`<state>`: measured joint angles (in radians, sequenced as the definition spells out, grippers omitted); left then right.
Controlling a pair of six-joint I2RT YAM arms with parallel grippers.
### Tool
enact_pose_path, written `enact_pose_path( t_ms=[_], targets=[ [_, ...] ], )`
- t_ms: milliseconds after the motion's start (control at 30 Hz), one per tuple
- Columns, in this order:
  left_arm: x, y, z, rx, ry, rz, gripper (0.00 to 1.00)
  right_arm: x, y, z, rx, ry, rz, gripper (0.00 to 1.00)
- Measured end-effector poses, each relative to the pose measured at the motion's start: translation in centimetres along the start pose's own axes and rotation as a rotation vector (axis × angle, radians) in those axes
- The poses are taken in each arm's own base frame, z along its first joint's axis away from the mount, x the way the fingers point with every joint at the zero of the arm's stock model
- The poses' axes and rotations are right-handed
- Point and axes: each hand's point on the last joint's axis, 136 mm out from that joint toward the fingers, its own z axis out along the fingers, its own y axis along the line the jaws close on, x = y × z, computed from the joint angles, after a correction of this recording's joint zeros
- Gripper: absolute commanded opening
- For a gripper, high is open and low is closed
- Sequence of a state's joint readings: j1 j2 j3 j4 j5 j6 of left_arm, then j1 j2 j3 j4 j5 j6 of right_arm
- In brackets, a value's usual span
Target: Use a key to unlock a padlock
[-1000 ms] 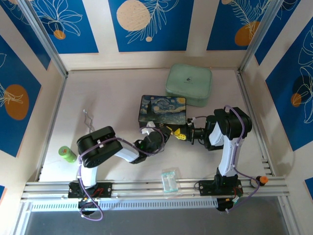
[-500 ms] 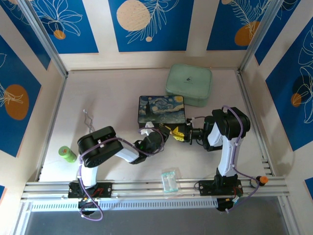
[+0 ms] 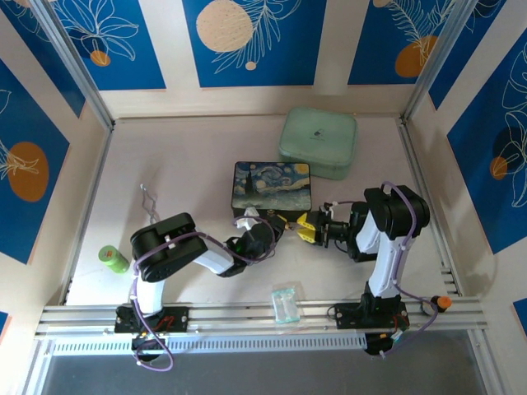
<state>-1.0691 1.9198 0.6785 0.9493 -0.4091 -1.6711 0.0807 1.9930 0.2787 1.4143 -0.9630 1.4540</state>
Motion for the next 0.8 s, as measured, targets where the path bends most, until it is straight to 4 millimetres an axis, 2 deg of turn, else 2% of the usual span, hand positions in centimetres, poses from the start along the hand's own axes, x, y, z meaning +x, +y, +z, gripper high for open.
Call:
enact_pose_path(
  t_ms=[167, 333, 567, 633, 800],
  targets=[
    [0.0, 0.1, 0.0, -0.003, 0.0, 0.001, 0.0, 0.0, 0.0, -0.3, 0.026, -0.035, -0.022, 0.5],
    [0.0, 0.1, 0.0, -0.007, 0.003, 0.004, 0.0, 0.0, 0.7, -0.8, 0.088, -0.086, -0.097, 0.27],
    [-0.1, 0.2, 0.2, -0.011, 0.016, 0.003, 0.0, -0.1, 2.1, 0.3, 0.315, -0.144, -0.289, 0.19],
    [0.0, 0.2, 0.2, -0.011, 0.02, 0.003, 0.0, 0.2, 1.1, 0.4, 0.381, -0.139, -0.298, 0.15],
    [0.0, 0.3, 0.1, -0.015, 0.02, 0.005, 0.0, 1.4, -2.7, 0.0, 0.536, -0.115, -0.247, 0.09]
  ],
)
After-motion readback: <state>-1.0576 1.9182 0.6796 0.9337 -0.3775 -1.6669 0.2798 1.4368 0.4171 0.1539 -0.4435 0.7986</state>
